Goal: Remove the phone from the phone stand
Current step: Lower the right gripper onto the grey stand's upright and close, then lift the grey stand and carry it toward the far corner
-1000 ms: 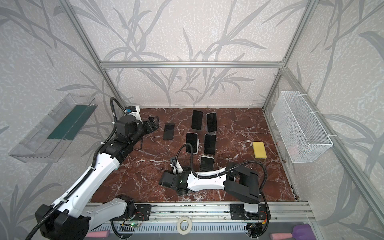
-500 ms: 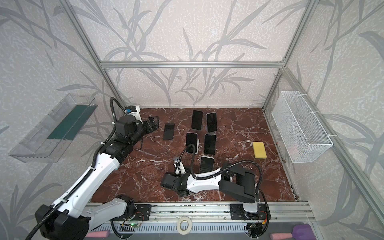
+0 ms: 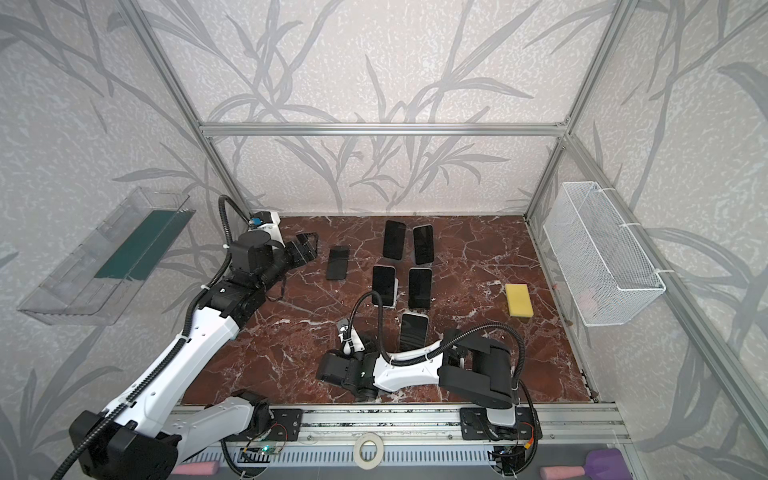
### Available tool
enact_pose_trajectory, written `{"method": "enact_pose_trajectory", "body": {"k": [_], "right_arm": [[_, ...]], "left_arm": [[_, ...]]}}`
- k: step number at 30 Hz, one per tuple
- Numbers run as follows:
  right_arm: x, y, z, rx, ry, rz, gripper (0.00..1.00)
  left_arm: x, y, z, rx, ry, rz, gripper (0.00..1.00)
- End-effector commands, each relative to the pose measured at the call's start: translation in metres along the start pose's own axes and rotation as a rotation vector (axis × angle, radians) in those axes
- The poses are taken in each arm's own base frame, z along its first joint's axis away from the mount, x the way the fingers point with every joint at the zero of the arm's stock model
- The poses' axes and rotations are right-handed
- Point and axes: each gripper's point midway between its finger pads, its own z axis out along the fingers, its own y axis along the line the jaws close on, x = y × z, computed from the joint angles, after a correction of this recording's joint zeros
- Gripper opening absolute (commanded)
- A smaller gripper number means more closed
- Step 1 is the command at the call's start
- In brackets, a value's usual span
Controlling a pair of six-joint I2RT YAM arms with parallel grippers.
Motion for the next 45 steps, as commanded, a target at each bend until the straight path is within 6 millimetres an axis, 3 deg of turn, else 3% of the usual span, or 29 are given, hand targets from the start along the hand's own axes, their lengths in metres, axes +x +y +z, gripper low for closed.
{"method": "enact_pose_trajectory", "body": {"k": [1,7,15,27,38,41,45], "right_arm": [[-0.035,0.000,-0.024,-0.007,-0.117,0.016,0.53],[-0.069,0.006,-0.051,-0.045,-0.187,-0.008,0.51],[-0.118,-0.005,-0.087,-0.074,-0.294,-0.002,0.51],[-0.210,-0.063,-0.125,0.013,-0.438,-0.048,0.51],[-0.287,-0.169,-0.130,0.178,-0.504,0.028,0.51],[-0.298,-0.221,-0.121,0.272,-0.501,0.089,0.50],[-0.294,-0.288,-0.102,0.364,-0.460,0.191,0.50]], "left_arm": [[-0.006,-0.002,-0.006,0.010,-0.027,-0.001,0.83],[-0.009,-0.003,-0.009,0.013,-0.041,0.004,0.83],[-0.006,-0.001,-0.006,0.009,-0.032,0.003,0.83],[-0.005,-0.005,-0.005,0.025,-0.023,0.001,0.83],[0.002,-0.011,0.000,0.055,0.008,-0.004,0.83],[0.003,-0.012,0.000,0.057,0.009,0.002,0.83],[0.005,-0.013,0.000,0.051,0.011,0.012,0.83]]}}
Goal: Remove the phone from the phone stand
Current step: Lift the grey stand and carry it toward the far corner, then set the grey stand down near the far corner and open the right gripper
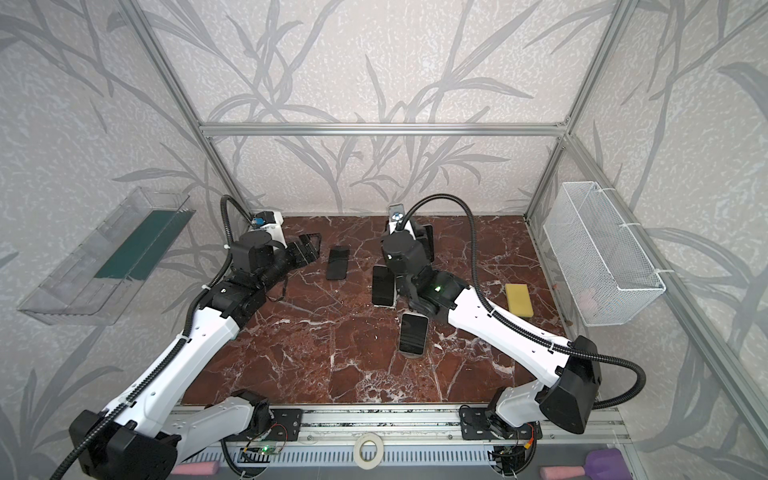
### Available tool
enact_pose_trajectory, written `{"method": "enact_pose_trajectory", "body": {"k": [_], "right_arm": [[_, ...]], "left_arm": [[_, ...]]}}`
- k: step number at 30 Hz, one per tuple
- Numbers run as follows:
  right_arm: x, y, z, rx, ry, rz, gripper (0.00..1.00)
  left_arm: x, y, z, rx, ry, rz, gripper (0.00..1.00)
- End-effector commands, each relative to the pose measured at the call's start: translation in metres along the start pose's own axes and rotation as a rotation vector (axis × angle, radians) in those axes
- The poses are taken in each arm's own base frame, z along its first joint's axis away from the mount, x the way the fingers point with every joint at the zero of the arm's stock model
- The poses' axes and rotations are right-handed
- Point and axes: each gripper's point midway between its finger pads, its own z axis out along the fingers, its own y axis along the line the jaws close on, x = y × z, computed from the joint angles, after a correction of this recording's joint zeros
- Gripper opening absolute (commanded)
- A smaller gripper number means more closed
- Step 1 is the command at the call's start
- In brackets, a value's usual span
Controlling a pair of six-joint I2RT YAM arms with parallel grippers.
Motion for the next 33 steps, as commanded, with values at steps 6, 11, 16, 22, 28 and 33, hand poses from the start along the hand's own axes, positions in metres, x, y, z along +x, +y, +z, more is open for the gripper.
{"method": "enact_pose_trajectory", "body": {"k": [6,11,16,22,28,33], "right_arm": [[0.023,-0.106,0.062,0.150,0.102,0.157,0.50],[0.044,-0.152,0.106,0.173,0.170,0.236,0.49],[0.074,-0.178,0.149,0.234,0.238,0.225,0.49],[0.124,-0.196,0.194,0.285,0.320,0.188,0.49],[0.181,-0.205,0.227,0.293,0.426,0.190,0.50],[0.219,-0.205,0.250,0.291,0.511,0.202,0.53]], "left_arm": [[0.006,-0.007,0.004,0.028,0.017,0.001,0.83],[0.008,-0.009,0.005,0.025,0.027,0.016,0.83],[0.010,-0.011,0.007,0.032,0.035,0.013,0.83],[0.015,-0.011,0.011,0.039,0.052,0.002,0.83],[0.018,-0.015,0.014,0.063,0.068,-0.015,0.83],[0.017,-0.016,0.013,0.065,0.067,-0.011,0.83]]}}
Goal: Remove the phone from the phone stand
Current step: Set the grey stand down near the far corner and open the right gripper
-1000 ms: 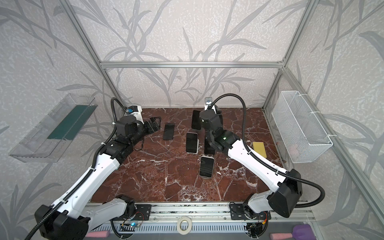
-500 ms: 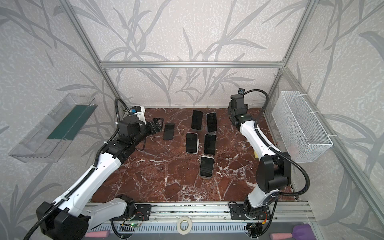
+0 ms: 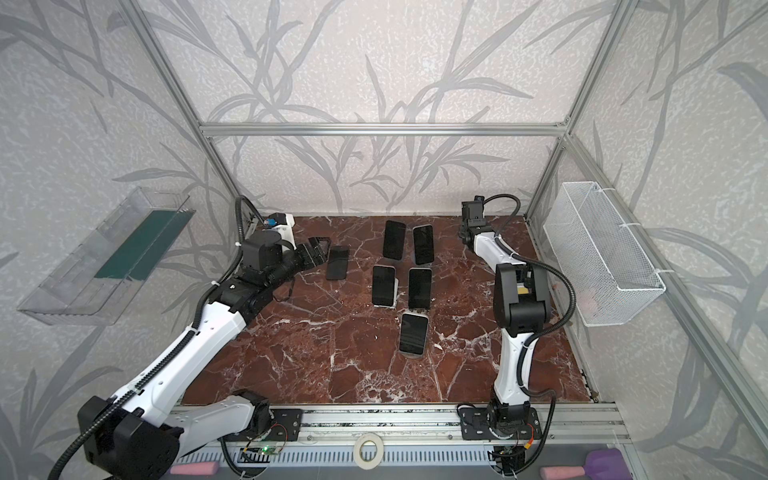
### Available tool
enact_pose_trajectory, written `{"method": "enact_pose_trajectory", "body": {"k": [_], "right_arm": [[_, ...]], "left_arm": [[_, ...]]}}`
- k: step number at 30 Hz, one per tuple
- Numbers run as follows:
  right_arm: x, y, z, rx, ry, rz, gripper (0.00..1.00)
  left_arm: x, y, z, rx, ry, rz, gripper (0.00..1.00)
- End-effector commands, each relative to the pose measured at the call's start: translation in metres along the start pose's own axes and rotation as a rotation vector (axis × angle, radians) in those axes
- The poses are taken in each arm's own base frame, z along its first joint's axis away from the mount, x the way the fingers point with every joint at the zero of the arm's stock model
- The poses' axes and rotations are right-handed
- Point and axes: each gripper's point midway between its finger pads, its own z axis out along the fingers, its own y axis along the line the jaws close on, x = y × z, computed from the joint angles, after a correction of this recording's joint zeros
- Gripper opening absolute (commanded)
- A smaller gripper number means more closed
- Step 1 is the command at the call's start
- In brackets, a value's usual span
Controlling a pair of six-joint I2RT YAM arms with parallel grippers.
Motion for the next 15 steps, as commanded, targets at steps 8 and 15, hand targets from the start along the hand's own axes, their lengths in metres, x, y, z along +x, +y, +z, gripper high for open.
{"method": "enact_pose_trajectory", "body": {"k": [8,15], "right_arm": [[0.014,0.003,0.036,0.003,0.075,0.028,0.53],[0.030,-0.007,0.042,-0.012,0.127,0.077,0.57]], "left_arm": [[-0.005,-0.004,0.000,0.013,-0.018,-0.010,0.83],[-0.010,0.006,-0.006,-0.034,-0.063,-0.015,0.83]]}}
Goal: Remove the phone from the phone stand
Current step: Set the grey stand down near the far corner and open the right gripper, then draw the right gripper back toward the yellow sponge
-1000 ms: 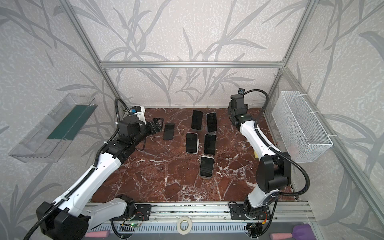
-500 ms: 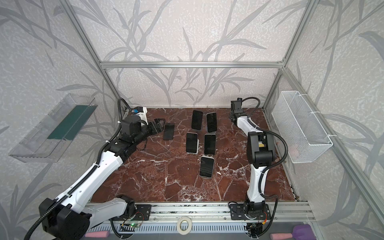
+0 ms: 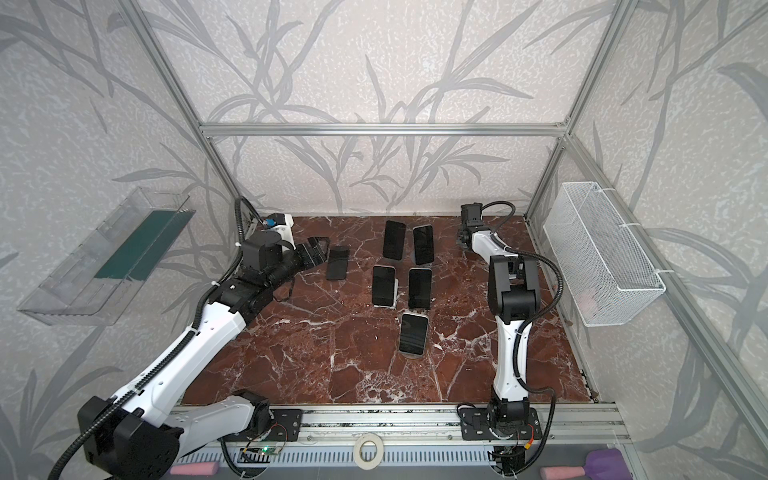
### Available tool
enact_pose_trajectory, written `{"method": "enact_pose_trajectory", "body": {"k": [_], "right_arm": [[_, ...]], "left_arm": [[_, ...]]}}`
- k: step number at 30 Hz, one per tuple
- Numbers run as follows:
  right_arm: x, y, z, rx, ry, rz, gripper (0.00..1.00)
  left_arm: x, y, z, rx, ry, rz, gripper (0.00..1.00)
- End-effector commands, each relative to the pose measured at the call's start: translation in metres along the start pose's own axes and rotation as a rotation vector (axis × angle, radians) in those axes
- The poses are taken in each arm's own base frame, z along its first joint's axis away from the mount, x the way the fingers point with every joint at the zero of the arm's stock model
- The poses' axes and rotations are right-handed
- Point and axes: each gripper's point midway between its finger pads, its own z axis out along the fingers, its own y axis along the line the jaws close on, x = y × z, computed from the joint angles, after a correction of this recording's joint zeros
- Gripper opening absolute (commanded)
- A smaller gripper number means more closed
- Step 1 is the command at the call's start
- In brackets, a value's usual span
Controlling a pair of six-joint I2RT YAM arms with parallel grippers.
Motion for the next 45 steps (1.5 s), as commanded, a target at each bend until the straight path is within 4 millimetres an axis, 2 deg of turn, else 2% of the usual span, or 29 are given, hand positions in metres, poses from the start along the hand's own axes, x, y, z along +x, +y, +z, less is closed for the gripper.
{"method": "enact_pose_trajectory", "body": {"k": [1,4,9,14,17,21,24,27,29,33,36,39,41,45], "right_arm": [[0.002,-0.008,0.003,0.001,0.017,0.029,0.57],[0.006,-0.009,0.005,0.011,0.031,0.022,0.59],[0.007,-0.005,0.004,0.000,0.075,0.044,0.70],[-0.018,-0.010,-0.013,0.034,0.082,0.101,0.79],[-0.043,-0.013,-0.040,0.021,0.031,0.125,0.82],[-0.078,-0.018,-0.096,-0.033,-0.074,0.169,0.84],[-0.083,-0.009,-0.138,-0.157,-0.107,0.189,0.84],[-0.066,-0.001,-0.172,-0.287,-0.135,0.237,0.83],[-0.047,0.001,-0.193,-0.344,-0.162,0.266,0.83],[0.022,0.002,-0.202,-0.435,-0.106,0.355,0.83],[0.057,0.013,-0.209,-0.544,-0.063,0.371,0.83],[0.073,0.008,-0.228,-0.562,-0.084,0.363,0.83],[0.077,0.003,-0.242,-0.574,-0.118,0.330,0.83],[0.094,-0.018,-0.249,-0.511,-0.153,0.357,0.84]], "left_arm": [[-0.009,0.002,-0.006,-0.015,-0.050,-0.011,0.83],[-0.010,0.007,-0.008,-0.036,-0.064,-0.011,0.83],[-0.011,0.008,-0.010,-0.044,-0.073,-0.007,0.83],[-0.008,0.009,-0.007,-0.048,-0.062,-0.009,0.82],[-0.007,0.006,-0.006,-0.031,-0.048,-0.011,0.83],[-0.006,0.000,-0.007,-0.006,-0.038,-0.014,0.83],[-0.004,-0.004,-0.006,0.017,-0.024,-0.024,0.83],[-0.003,-0.010,-0.007,0.044,-0.015,-0.032,0.82],[-0.003,-0.014,-0.008,0.062,-0.014,-0.037,0.83],[-0.001,-0.029,-0.005,0.144,-0.016,-0.022,0.83],[0.003,-0.037,0.001,0.198,-0.012,-0.015,0.83],[0.001,-0.036,0.003,0.190,-0.029,-0.019,0.83],[-0.001,-0.027,0.005,0.136,-0.048,-0.050,0.82],[0.015,-0.021,0.012,0.117,-0.016,-0.114,0.80]]}}
